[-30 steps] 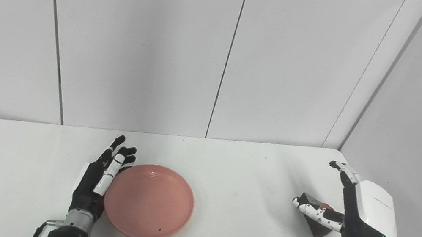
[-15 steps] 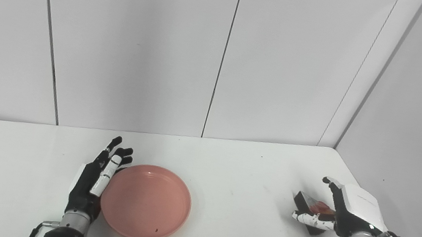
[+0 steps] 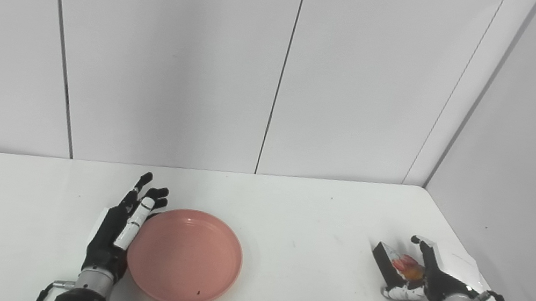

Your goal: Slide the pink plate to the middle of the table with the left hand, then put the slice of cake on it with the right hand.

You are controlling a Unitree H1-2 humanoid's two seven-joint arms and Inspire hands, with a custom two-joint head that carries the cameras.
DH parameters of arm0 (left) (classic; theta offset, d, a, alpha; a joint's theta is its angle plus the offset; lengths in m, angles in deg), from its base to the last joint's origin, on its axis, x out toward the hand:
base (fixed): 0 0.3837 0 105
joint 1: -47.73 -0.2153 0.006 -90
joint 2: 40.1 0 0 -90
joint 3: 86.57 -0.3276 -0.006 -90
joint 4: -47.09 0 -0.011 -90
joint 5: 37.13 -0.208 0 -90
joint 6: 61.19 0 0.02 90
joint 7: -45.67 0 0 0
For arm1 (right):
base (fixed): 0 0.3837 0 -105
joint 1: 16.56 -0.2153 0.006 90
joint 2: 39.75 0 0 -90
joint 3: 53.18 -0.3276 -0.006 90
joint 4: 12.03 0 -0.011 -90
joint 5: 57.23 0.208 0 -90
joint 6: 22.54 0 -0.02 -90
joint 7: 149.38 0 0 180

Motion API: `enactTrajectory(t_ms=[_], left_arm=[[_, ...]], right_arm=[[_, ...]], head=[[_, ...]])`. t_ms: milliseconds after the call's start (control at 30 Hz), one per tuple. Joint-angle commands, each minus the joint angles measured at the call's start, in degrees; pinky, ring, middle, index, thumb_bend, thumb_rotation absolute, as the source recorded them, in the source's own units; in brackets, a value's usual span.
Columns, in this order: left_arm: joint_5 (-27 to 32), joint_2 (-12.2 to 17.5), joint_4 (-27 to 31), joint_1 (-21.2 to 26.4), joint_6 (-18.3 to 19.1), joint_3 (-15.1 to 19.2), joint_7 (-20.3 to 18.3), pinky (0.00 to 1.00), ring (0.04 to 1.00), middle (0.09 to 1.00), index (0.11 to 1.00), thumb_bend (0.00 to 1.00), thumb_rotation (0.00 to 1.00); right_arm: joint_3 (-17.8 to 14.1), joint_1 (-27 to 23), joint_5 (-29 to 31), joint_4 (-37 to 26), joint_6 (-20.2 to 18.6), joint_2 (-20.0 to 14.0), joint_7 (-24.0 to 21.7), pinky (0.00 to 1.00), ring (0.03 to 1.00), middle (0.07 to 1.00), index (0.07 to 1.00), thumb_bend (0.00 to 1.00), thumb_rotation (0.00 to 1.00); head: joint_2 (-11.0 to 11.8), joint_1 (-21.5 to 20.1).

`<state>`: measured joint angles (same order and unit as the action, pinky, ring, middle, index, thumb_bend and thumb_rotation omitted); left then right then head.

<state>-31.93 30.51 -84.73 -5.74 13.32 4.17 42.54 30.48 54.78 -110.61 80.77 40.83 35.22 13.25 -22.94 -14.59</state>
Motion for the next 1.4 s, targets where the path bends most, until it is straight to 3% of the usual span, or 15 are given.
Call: enactTrajectory(t_ms=[0,233,367,400,467,500,600,667,1033,1367], left_arm=[[-0.4,0.7,-1.8,-2.3,0.7,-0.2,-0.5,0.76,0.83,0.827,0.93,0.55,0.74],[-0.6,0.5,-1.7,-2.3,1.5,-0.4,-0.4,0.77,0.832,0.83,0.939,0.57,0.75],[-0.6,0.7,-2.3,-2.1,1.5,-0.5,-0.7,0.76,0.828,0.831,0.941,0.6,0.75],[-0.6,0.8,-2.3,-2.1,1.5,-0.5,-0.8,0.77,0.832,0.838,0.949,0.6,0.75],[-0.7,0.9,-2.6,-2.0,1.4,-0.6,-1.1,0.78,0.837,0.847,0.956,0.61,0.76],[-0.7,1.0,-2.7,-1.9,1.6,-0.7,-1.1,0.78,0.838,0.85,0.958,0.62,0.76],[-0.9,1.1,-2.9,-1.9,1.8,-0.9,-1.0,0.78,0.834,0.849,0.959,0.63,0.76],[-0.9,1.1,-2.9,-1.9,1.8,-1.0,-1.1,0.77,0.828,0.849,0.959,0.63,0.75],[-0.6,1.5,-4.0,-1.8,0.8,-1.5,-2.3,0.77,0.821,0.837,0.947,0.63,0.74],[-0.3,1.2,-4.6,-1.8,0.5,-1.5,-2.8,0.76,0.812,0.823,0.922,0.62,0.73]], right_arm=[[0.2,-1.2,0.6,-0.9,0.0,-2.4,2.1,0.66,0.855,0.898,0.854,1.0,0.19],[0.5,-0.6,1.0,-1.6,-0.2,-2.3,1.8,0.65,0.812,0.881,0.837,1.0,0.23],[-0.2,-0.6,2.8,-1.3,-0.2,-1.9,3.7,0.55,0.736,0.848,0.811,1.0,0.21],[-0.4,-0.6,3.4,-1.3,-0.2,-1.8,4.0,0.48,0.643,0.805,0.795,1.0,0.18],[-0.1,-0.6,4.6,-1.3,0.1,-2.4,4.2,0.45,0.58,0.744,0.767,1.0,0.17],[0.2,-0.6,5.4,-1.1,0.7,-3.0,4.1,0.39,0.497,0.633,0.721,1.0,0.16],[0.8,-0.7,7.5,-0.4,1.6,-3.7,4.3,0.28,0.352,0.453,0.638,0.98,0.14],[0.9,-0.7,9.1,0.2,1.6,-3.8,4.6,0.24,0.304,0.401,0.585,0.96,0.13],[4.3,-0.7,11.0,0.4,-0.1,-5.3,3.8,0.2,0.264,0.365,0.555,0.94,0.15],[3.9,-0.2,12.4,-0.8,0.5,-5.6,4.8,0.19,0.255,0.352,0.563,0.94,0.14]], head=[[-0.1,0.2],[-0.2,0.5],[-0.2,0.4],[-0.3,0.4],[-0.3,0.4],[-0.3,0.5],[-0.4,0.6],[-0.5,0.7],[-0.7,0.8],[-0.9,1.2]])
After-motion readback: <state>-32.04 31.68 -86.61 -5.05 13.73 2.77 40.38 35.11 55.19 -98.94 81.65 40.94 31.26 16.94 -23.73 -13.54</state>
